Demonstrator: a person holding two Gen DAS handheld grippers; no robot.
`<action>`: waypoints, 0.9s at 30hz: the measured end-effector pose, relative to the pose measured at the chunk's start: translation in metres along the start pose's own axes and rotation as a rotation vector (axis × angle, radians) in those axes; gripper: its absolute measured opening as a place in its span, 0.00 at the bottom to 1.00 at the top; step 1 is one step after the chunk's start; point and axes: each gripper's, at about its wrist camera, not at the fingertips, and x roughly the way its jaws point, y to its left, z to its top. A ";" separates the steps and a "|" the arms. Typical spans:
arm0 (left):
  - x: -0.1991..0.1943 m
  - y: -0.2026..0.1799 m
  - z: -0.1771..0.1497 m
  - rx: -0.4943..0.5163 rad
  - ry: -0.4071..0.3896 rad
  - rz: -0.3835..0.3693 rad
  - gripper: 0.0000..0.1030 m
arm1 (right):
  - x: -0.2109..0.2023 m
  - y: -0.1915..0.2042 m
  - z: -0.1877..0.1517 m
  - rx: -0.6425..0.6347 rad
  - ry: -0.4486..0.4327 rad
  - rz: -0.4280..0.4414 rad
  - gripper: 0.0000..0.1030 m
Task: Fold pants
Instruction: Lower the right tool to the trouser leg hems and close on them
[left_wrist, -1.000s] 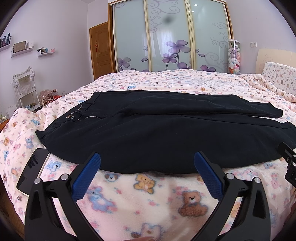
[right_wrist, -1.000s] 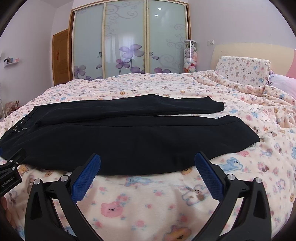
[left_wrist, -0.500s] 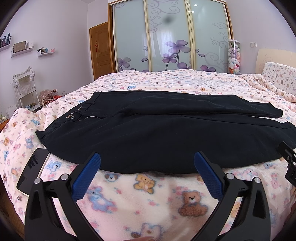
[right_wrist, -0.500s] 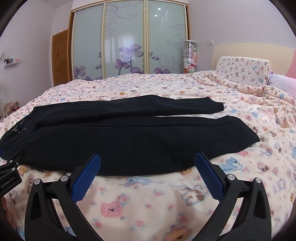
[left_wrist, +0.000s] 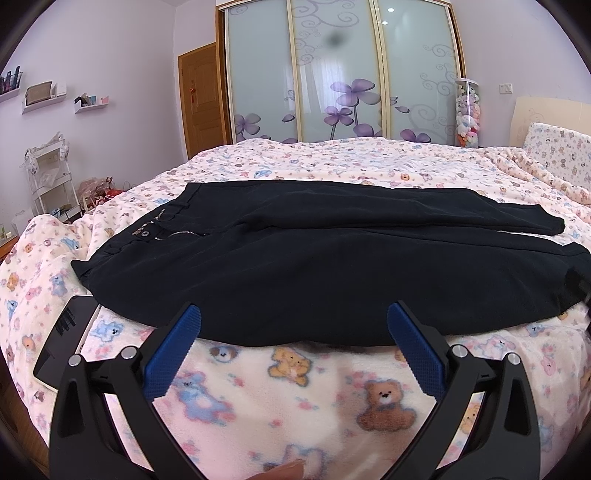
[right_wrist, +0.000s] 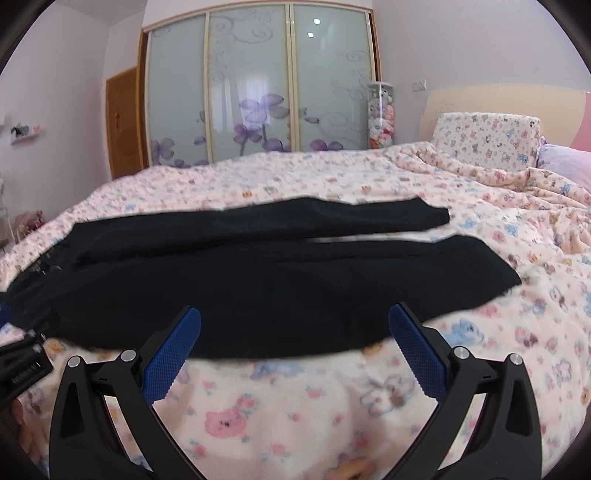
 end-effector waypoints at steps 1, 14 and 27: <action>0.000 0.000 0.004 -0.003 0.001 0.006 0.98 | 0.000 -0.002 0.004 -0.002 -0.014 -0.001 0.99; 0.028 -0.002 0.062 -0.042 -0.107 0.097 0.98 | 0.132 -0.105 0.107 0.264 0.248 0.220 0.99; 0.049 -0.016 0.047 0.010 -0.146 0.118 0.98 | 0.305 -0.241 0.145 0.525 0.287 0.073 0.86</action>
